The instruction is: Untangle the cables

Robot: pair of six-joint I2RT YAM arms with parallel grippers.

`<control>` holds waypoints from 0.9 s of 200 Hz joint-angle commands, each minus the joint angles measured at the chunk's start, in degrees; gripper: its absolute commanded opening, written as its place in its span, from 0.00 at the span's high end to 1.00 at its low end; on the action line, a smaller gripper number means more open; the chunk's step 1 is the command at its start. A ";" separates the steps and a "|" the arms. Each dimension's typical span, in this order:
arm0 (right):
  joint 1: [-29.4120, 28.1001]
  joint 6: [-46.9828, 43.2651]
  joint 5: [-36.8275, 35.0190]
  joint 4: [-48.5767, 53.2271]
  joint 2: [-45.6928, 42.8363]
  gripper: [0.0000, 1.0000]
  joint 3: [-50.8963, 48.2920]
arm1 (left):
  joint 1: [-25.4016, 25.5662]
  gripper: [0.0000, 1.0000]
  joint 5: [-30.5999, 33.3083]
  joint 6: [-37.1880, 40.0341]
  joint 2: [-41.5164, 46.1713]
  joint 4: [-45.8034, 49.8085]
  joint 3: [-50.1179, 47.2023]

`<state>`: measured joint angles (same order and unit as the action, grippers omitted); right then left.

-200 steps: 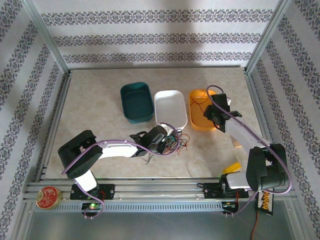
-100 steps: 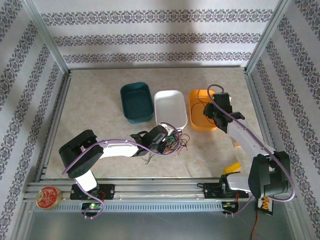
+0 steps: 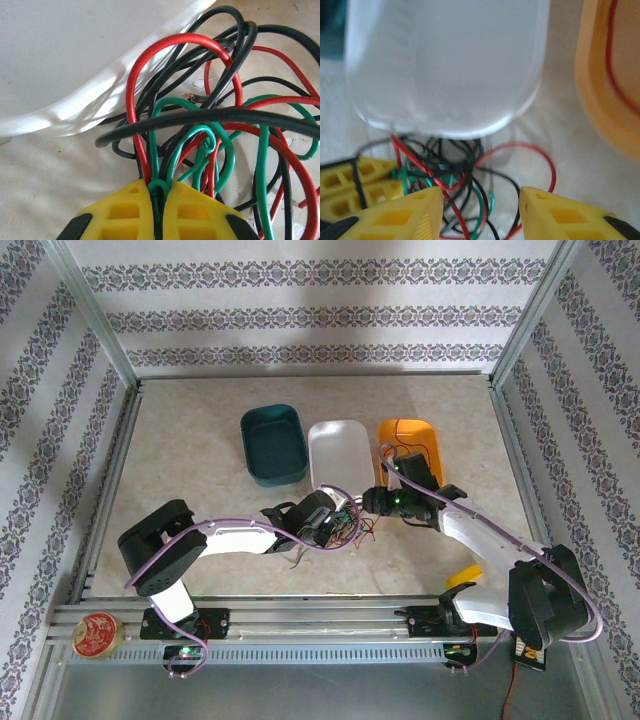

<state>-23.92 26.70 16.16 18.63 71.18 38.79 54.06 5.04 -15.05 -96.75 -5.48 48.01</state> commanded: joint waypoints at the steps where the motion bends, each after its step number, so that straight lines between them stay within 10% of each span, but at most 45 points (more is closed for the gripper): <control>1: -1.51 1.84 3.60 0.70 -0.07 0.57 -2.18 | 0.87 1.00 2.73 0.01 -0.11 3.33 -0.57; 65: -4.03 2.43 3.71 -1.79 4.76 0.67 -3.10 | 0.87 1.00 3.01 -0.16 0.03 3.28 -0.57; 102: -4.30 3.13 -0.72 -1.45 4.47 1.00 -2.10 | 0.87 1.00 3.06 0.02 -0.19 4.06 -0.26; 180: 0.57 10.03 -25.22 1.41 -18.30 1.00 -1.55 | 0.87 1.00 2.78 0.22 -0.85 5.39 0.22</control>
<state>-24.73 32.82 2.52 19.31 58.39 36.49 54.06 5.89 -15.03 -96.75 -4.80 48.29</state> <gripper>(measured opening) 0.042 0.073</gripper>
